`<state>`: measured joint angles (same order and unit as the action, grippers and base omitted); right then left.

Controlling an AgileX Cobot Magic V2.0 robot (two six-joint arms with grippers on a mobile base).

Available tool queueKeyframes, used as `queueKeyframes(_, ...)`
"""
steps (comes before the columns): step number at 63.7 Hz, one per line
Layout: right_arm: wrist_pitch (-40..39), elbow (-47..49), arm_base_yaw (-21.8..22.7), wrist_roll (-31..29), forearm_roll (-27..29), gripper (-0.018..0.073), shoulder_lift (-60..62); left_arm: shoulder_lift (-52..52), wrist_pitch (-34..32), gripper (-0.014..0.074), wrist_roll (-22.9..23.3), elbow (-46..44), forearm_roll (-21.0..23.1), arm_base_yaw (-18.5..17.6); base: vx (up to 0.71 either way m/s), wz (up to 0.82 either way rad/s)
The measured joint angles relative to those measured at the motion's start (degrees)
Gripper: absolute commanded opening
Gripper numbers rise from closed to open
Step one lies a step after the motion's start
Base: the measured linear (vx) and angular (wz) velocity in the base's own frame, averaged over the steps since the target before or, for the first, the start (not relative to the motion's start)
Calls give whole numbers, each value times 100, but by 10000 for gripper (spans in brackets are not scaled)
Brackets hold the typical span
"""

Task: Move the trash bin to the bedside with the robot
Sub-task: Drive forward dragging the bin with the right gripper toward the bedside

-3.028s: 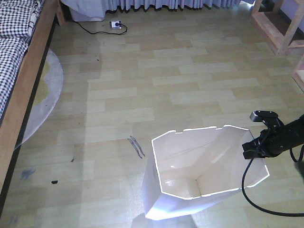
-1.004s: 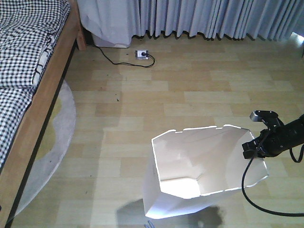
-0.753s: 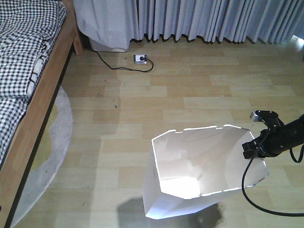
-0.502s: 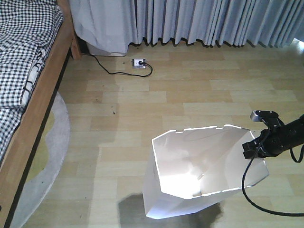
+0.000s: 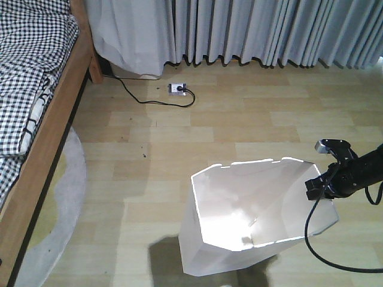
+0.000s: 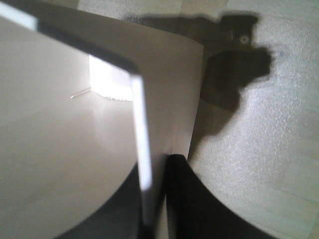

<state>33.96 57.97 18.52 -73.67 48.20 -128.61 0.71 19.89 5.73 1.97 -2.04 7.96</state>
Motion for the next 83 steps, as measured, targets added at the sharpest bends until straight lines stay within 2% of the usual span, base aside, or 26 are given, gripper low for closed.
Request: queueKeyframes(83, 0, 0, 0, -5, -6, -5, 0, 0, 0, -6, 0, 0, 0, 0, 23, 0)
